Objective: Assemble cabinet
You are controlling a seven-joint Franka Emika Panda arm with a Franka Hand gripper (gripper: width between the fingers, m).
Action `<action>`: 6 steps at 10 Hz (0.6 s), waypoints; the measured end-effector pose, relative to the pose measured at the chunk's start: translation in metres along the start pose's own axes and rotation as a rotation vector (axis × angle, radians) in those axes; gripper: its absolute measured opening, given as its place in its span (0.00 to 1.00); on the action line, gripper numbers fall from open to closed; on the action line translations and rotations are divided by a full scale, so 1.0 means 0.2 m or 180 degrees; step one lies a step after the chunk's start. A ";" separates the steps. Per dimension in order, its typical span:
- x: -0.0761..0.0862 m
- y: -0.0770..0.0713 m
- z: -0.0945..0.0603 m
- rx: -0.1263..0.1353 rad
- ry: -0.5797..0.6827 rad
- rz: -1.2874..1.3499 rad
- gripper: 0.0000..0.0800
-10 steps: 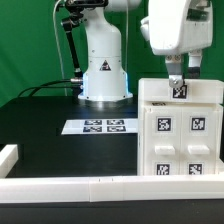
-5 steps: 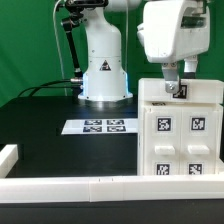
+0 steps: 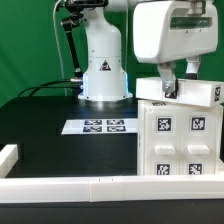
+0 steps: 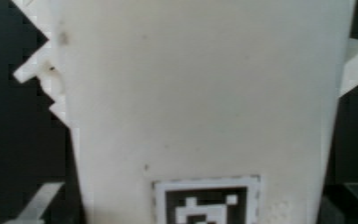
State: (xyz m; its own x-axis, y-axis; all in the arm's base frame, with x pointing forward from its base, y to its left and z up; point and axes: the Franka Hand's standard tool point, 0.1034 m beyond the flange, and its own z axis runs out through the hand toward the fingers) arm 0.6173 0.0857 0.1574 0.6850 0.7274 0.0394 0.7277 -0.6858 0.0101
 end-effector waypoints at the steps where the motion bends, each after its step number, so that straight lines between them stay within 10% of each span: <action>1: -0.01 0.01 0.00 -0.0004 0.0013 0.0436 0.70; 6: 0.00 0.01 0.00 -0.0088 0.0234 0.2142 0.70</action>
Offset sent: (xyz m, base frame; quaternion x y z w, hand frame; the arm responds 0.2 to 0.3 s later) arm -0.0076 0.0033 0.0030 -0.0697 0.0370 0.2566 0.9633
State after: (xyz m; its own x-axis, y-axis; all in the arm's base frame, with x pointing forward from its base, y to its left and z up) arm 0.6187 0.0835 0.1568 0.9837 0.1391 0.1138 0.1417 -0.9898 -0.0149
